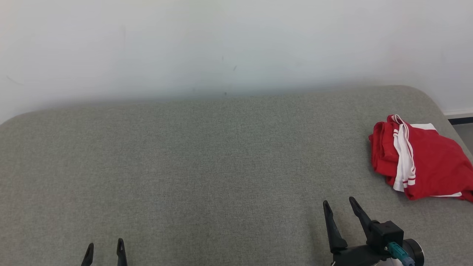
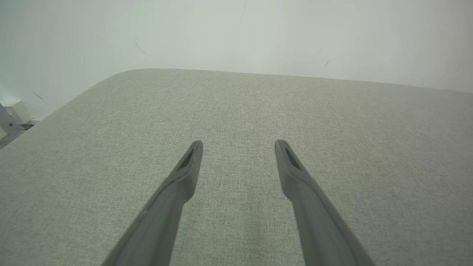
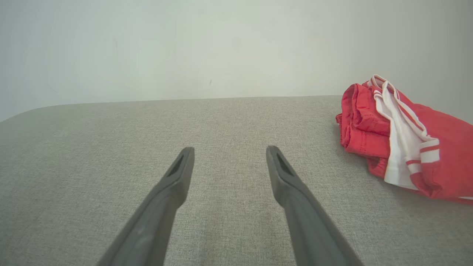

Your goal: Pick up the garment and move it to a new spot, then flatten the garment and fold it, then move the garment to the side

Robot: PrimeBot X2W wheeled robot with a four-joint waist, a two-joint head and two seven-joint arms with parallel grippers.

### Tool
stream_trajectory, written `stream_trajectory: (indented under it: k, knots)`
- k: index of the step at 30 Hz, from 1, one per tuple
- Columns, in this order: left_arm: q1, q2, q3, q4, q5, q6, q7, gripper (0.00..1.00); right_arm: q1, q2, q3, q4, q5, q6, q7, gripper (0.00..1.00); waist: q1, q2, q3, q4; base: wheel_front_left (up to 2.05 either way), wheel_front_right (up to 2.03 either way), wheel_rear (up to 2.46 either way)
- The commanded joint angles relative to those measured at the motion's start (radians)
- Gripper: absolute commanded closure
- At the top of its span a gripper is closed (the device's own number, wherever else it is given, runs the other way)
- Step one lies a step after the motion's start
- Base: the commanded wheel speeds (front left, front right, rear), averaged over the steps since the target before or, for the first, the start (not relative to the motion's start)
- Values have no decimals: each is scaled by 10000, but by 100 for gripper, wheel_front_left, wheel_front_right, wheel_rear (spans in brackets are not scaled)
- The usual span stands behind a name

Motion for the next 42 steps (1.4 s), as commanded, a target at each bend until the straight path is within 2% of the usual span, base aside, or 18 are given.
stream_trajectory:
  k: [1, 5, 6, 17, 18, 24, 42]
  knots:
    - [24, 6, 5, 24, -101, -43, -28, 0, 56, 11, 10, 22, 46, -32, 7, 0, 0, 0, -4, -11, 0, 0, 0]
    - [107, 6, 128, 18, -167, 51, -28, 0, -8, 11, 230, 84, 60, -32, 8, 0, 0, 0, -11, 36, 0, 0, 0]
    - [24, 2, -61, 88, -103, -11, -28, 0, 85, 9, -25, 59, 45, -37, 8, 0, 0, 0, -41, 477, 0, 0, 0]
    - [132, 7, 41, 136, -393, 29, -28, 0, 100, 9, 87, 6, 17, -18, 8, 0, 0, 0, -47, 515, 0, 0, 0]
    - [121, 7, 43, 137, -360, 12, -28, 100, 109, 9, 119, -7, 47, -18, 7, 100, 0, 0, -45, 519, 0, 0, 0]
    - [41, -89, 55, 603, -511, 6, 105, 100, 290, 11, 33, 454, 145, -17, 65, 100, 0, 0, -44, 524, 0, 0, 0]
    - [-312, -65, 73, 264, -3719, -129, 915, 100, 250, 11, -310, -93, 3575, -16, 888, 100, 0, 0, -26, 584, 0, 0, 0]
